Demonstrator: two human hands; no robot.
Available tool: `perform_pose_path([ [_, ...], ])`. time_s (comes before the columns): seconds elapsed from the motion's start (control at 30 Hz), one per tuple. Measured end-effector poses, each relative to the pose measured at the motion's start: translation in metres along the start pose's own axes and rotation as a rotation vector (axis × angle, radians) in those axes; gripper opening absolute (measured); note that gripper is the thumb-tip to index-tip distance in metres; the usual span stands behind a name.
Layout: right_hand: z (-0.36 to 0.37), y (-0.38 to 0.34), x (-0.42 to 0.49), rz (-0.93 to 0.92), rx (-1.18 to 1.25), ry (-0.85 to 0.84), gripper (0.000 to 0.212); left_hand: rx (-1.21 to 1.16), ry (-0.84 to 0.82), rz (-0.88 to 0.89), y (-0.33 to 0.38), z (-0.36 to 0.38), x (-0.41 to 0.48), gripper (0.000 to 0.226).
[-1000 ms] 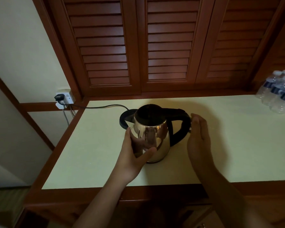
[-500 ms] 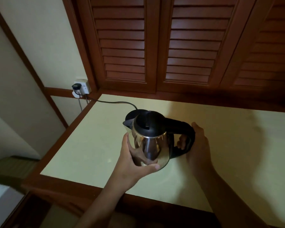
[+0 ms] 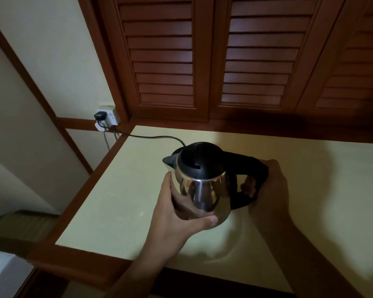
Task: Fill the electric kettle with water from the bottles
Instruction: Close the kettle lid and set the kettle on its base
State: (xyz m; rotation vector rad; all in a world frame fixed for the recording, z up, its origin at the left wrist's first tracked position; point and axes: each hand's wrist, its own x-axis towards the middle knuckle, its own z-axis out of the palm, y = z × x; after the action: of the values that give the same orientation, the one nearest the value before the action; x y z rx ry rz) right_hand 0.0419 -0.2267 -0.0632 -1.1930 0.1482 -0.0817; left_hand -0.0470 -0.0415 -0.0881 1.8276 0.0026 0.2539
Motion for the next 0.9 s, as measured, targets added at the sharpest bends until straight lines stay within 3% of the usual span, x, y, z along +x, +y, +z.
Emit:
perform_pose_path([
  [0.2, 0.048, -0.015, 0.031, -0.100, 0.066, 0.002, 0.055, -0.009, -0.002, 0.110, 0.008, -0.032, 0.053, 0.099],
  [0.53, 0.080, -0.002, 0.085, -0.045, 0.112, 0.079, 0.037, -0.023, -0.003, 0.175, -0.013, -0.047, 0.127, 0.094],
  [0.9, 0.084, 0.012, 0.110, -0.040, 0.104, 0.108, 0.047, -0.003, -0.021, 0.176, -0.024, -0.048, 0.146, 0.082],
])
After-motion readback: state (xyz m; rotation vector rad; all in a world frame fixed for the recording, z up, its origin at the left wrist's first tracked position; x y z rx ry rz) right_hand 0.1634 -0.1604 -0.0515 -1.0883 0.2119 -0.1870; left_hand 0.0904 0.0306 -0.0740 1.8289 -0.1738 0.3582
